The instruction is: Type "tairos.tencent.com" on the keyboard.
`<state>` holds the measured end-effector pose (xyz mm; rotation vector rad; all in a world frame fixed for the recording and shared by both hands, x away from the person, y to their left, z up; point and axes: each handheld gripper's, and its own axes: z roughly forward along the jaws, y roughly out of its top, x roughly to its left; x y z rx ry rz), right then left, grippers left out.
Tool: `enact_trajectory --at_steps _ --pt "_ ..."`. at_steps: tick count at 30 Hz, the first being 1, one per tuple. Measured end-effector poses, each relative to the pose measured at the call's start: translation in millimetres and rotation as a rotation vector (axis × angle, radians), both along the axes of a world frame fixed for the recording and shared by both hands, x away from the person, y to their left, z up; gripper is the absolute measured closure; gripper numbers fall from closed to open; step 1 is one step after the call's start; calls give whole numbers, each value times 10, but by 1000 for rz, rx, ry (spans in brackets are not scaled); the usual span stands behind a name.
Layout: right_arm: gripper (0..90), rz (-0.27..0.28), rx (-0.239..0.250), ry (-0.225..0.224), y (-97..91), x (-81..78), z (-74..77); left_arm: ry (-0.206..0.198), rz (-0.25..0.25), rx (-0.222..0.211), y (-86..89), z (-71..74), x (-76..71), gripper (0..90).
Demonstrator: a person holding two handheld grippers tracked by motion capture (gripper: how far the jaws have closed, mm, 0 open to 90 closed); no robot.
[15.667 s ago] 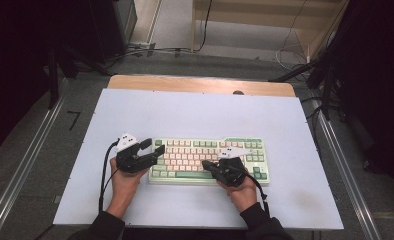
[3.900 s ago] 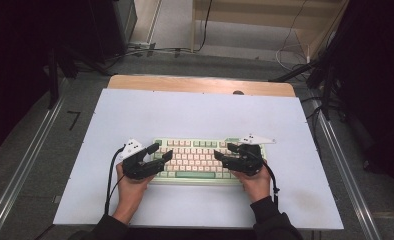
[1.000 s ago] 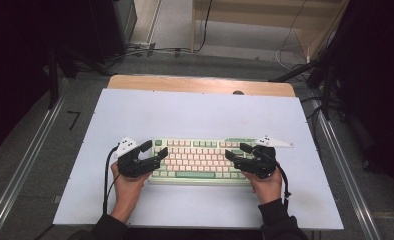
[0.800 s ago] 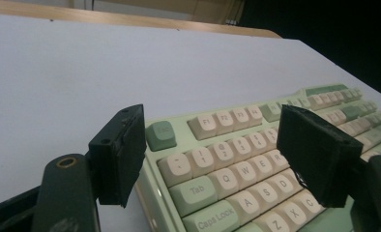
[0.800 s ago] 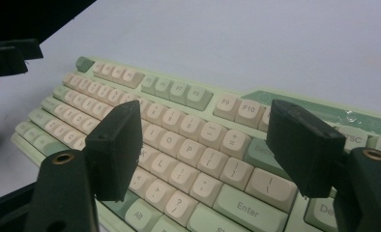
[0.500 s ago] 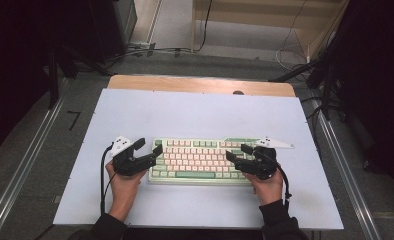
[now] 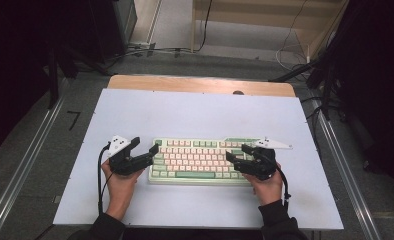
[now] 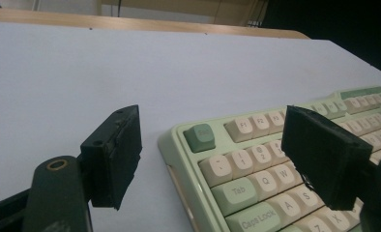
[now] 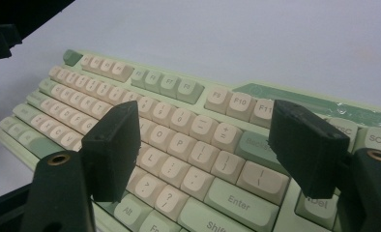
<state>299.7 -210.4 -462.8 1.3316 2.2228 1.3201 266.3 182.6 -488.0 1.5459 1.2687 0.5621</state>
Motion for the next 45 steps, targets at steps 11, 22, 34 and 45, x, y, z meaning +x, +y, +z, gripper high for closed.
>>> enact_trajectory --at_steps 11,22,34,45 --pt "247 -18 1 -7 -47 -17 25 -3 18 -12 118 24 -25 230" --pt "247 -48 2 -33 -202 -58 80 -6 57 -7 347 57 -78 230" --pt "247 -108 4 -65 -448 -92 117 -16 110 7 613 84 -190 230" --pt "247 -158 6 -76 -697 -136 128 -16 131 30 703 85 -270 230"
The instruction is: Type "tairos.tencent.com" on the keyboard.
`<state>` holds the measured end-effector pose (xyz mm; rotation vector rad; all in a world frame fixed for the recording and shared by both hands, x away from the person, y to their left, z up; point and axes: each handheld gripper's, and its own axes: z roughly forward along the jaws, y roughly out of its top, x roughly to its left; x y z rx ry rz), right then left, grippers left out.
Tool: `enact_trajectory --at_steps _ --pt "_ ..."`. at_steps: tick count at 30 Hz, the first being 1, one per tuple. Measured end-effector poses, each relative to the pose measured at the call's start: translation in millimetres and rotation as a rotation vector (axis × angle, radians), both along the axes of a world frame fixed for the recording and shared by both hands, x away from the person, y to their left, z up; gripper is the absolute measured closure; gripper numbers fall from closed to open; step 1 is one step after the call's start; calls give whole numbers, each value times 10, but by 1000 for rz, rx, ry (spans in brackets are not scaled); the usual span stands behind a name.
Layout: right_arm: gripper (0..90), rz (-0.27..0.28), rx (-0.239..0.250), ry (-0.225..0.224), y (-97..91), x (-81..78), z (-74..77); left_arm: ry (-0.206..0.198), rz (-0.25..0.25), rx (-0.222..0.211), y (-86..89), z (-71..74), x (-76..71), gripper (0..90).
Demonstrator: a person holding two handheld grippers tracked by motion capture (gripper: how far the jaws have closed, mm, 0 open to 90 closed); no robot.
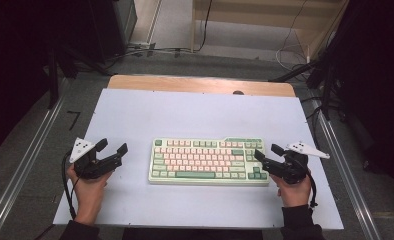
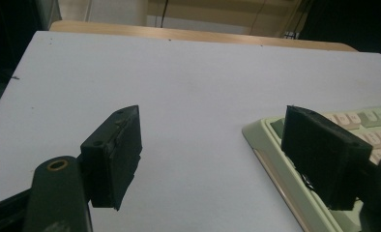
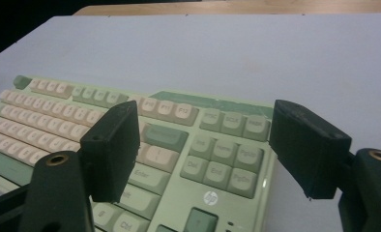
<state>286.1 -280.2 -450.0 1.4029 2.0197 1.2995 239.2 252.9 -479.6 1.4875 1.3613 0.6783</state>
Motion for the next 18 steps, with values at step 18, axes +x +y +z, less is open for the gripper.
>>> enact_trajectory --at_steps 18 --pt "247 -100 -16 2 -437 -40 -39 20 52 16 38 -29 -22 229"
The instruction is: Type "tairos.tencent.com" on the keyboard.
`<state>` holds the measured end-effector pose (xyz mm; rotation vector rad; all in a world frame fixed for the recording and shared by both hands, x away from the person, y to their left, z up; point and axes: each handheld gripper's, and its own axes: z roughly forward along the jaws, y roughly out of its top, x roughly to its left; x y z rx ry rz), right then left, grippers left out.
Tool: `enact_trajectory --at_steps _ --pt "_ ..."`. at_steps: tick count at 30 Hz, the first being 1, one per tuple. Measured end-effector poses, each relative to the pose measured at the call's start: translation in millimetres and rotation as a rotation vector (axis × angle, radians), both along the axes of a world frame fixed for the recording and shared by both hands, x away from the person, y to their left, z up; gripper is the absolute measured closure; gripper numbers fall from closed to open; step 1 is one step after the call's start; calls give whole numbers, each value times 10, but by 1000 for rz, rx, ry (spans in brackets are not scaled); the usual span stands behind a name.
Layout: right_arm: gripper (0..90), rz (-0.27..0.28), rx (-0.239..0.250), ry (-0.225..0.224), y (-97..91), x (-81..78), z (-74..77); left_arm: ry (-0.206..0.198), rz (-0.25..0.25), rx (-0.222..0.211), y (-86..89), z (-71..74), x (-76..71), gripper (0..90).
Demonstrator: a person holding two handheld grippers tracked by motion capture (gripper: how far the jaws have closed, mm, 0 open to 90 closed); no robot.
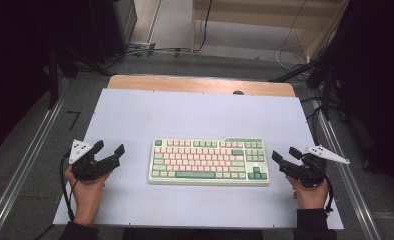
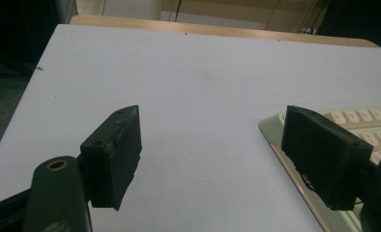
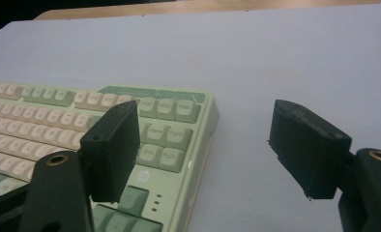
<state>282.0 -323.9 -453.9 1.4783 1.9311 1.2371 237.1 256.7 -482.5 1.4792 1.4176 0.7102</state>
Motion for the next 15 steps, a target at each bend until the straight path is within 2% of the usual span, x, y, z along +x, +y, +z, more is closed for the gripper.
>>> enact_trajectory --at_steps 4,7,11,14,15 --pt "247 -24 2 3 -91 -4 -13 10 22 -14 25 -15 17 230" --pt "247 -52 -18 13 -150 14 -45 16 37 -14 32 -24 27 229" --pt "246 -87 3 59 -228 52 -85 16 43 -9 31 -30 30 229" --pt "194 -84 38 82 -260 81 -101 19 34 -2 11 -35 41 229" --pt "189 -85 35 81 -261 84 -104 18 34 -4 0 -33 44 229"
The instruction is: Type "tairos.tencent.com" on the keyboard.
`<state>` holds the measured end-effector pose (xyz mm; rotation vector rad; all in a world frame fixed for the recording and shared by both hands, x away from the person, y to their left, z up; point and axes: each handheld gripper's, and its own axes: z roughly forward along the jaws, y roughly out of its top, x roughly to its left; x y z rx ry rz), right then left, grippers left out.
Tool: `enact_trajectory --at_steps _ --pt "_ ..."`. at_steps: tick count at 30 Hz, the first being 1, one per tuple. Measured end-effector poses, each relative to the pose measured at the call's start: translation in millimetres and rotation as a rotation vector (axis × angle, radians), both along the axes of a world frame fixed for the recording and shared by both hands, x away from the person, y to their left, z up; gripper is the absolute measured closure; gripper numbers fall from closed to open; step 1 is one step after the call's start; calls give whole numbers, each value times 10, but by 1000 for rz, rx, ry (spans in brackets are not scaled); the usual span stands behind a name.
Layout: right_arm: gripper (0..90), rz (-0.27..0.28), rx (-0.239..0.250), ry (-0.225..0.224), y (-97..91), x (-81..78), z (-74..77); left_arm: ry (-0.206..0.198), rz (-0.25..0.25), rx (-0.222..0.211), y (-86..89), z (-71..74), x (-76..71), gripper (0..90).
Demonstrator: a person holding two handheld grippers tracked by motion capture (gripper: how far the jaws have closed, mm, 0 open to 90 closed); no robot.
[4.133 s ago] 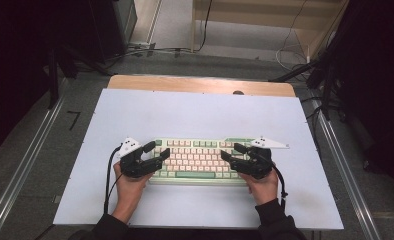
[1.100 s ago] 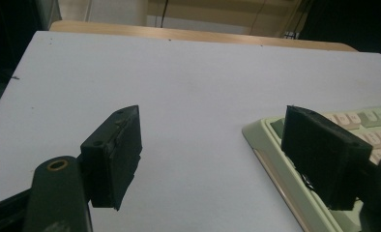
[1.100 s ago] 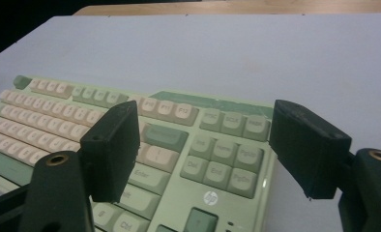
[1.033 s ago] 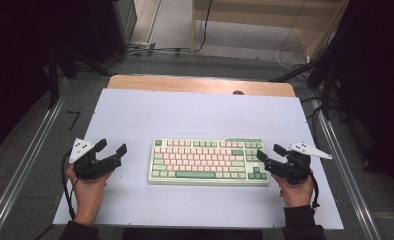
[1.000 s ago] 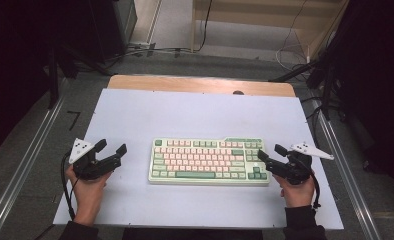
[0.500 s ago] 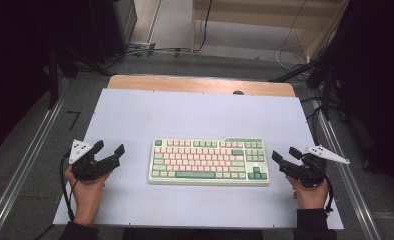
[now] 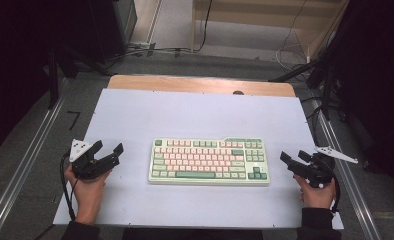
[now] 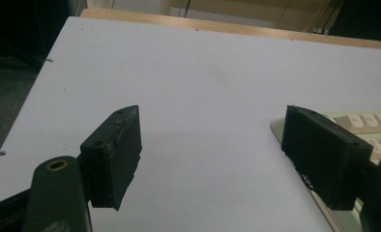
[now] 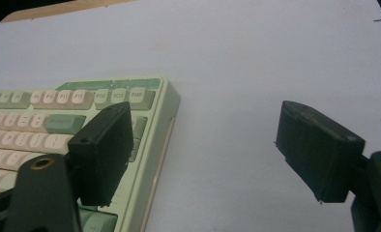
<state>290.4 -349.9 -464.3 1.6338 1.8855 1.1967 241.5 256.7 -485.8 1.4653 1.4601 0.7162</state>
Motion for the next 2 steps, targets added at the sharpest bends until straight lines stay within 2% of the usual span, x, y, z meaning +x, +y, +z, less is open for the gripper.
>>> enact_trajectory --at_steps 2 --pt "178 1 4 -1 5 -4 6 2 -7 5 -18 3 5 229"
